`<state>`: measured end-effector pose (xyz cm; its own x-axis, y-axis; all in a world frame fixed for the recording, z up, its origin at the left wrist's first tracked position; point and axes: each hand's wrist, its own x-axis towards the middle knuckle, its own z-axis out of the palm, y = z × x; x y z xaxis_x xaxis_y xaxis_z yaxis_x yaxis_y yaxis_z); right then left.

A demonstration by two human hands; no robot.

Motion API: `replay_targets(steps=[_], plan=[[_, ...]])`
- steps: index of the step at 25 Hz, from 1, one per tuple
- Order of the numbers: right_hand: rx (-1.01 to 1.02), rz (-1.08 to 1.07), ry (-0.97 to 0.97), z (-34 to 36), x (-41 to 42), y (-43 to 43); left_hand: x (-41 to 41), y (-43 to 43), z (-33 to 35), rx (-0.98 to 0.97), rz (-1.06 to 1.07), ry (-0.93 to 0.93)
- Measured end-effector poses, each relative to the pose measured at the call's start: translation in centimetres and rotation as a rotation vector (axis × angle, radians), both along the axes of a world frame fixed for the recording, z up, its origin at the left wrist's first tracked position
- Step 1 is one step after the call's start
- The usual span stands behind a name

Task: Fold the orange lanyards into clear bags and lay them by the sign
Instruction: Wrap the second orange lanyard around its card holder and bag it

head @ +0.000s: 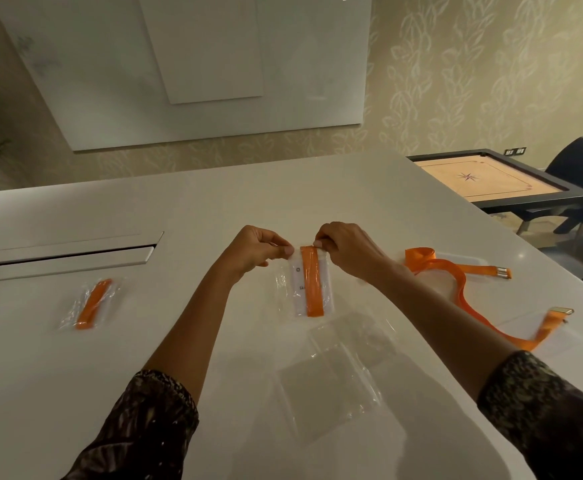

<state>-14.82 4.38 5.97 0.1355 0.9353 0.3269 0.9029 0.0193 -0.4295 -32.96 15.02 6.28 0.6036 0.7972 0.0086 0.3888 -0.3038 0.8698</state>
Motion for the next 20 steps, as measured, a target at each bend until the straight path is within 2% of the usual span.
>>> replay_targets(steps=[4, 10, 20], plan=[[-0.021, -0.019, 0.024, -0.4, -0.7, 0.2, -0.2, -0.5, -0.3, 0.037, 0.07, -0.002], [-0.128, 0.063, 0.305, 0.3, -0.4, -0.3, -1.6, -0.8, -0.7, 0.026, 0.169, -0.111], [-0.047, 0.035, 0.638, -0.8, -1.2, 0.2, -4.6, -1.4, -0.2, -0.001, 0.116, -0.116]])
